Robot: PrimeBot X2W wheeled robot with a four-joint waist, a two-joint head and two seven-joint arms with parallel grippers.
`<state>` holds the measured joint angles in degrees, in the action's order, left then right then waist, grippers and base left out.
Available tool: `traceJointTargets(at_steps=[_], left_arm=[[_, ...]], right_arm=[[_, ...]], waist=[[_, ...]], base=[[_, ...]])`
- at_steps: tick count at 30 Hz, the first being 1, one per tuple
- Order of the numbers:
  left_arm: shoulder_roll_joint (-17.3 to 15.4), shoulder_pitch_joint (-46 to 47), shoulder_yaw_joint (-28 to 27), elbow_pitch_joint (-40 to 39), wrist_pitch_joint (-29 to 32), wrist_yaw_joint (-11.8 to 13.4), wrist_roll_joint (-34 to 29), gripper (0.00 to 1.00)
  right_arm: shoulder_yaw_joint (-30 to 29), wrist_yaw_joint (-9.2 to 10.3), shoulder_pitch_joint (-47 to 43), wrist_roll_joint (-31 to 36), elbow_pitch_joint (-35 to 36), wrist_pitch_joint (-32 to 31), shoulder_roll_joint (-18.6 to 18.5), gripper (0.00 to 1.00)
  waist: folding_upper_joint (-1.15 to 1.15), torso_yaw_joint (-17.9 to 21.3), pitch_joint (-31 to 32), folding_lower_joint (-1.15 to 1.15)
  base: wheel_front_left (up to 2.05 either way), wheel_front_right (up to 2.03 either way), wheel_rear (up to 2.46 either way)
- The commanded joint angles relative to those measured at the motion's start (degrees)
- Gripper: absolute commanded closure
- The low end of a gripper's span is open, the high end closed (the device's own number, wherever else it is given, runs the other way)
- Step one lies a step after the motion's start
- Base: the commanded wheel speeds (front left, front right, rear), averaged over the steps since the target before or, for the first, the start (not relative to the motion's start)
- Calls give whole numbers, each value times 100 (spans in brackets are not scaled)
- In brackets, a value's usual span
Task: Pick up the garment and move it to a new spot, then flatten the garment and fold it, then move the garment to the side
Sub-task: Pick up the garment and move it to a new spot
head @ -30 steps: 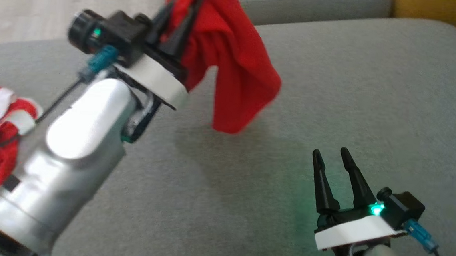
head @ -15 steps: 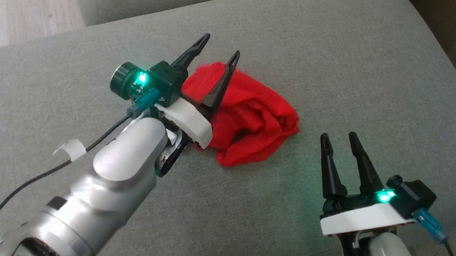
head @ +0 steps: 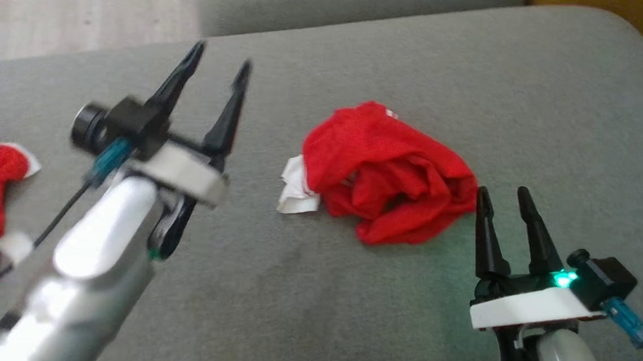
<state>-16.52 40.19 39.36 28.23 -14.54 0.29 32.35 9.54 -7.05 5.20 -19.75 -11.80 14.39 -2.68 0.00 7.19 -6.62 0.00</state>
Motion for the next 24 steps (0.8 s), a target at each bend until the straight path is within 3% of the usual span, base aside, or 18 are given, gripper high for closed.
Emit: traceJointTargets(at_steps=[1, 6, 10, 17, 24], left_arm=[[-215, 69, -273, -201, -44, 68, -39, 0], [-578, -864, -691, -786, -45, 269, -122, 0], [-587, -1734, -1042, -1240, -45, 413, -226, 0], [71, -3017, -1554, -1589, -45, 503, -605, 0], [557, -3559, -2073, -1606, -45, 183, -1140, 0]], right_arm=[[99, -44, 69, 46, 194, 61, -20, 0], [-34, -44, -13, 75, 225, 61, -20, 0], [-141, -44, -164, 107, 243, 61, -20, 0], [-207, -44, -380, 182, 237, 61, -20, 0], [-108, -44, -398, 248, 203, 61, -20, 0]], waist=[[0, -206, 128, 0], [0, -477, 283, 0], [0, -678, 416, 0], [0, -812, 582, 0], [0, -744, 598, 0]], base=[[0, 0, 0], [0, 0, 0], [0, 0, 0], [0, 0, 0], [0, 0, 0]])
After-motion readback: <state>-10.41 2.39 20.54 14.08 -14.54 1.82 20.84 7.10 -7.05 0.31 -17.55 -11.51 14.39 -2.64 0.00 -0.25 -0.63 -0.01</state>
